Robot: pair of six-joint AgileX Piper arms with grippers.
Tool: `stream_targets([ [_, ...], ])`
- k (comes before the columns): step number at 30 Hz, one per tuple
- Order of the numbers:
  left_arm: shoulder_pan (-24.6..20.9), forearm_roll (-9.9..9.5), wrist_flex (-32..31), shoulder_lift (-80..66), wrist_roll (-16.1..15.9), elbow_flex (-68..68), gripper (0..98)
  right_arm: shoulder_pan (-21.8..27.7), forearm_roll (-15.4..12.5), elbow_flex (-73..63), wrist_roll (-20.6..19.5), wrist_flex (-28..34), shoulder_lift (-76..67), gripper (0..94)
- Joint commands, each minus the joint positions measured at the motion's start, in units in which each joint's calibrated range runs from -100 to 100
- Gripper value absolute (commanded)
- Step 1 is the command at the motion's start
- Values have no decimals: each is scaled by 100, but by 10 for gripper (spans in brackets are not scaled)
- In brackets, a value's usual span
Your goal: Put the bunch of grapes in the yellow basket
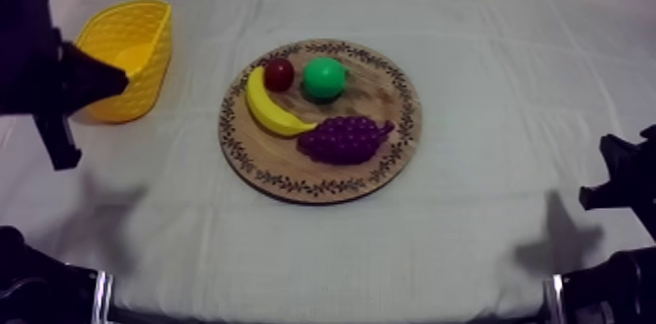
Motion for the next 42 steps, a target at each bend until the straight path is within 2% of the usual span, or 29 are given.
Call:
stream_targets([
  [1,62,-42,246,766,-95,-814,0,2,-2,-4,4,0,0,3],
  [11,496,-435,1283,2570,-27,-2489,0,2,-2,-4,3,0,0,3],
  [20,1122,-756,1578,4093,150,-3699,0,2,-2,-4,0,0,0,3],
  [27,1425,-823,1727,4999,229,-4516,0,2,-2,-4,0,0,0,3],
  [37,1599,-872,1959,5856,311,-5309,1,2,-2,-4,1,0,0,3],
  [42,1655,-965,2069,6081,343,-5527,60,2,-2,-4,1,0,0,3],
])
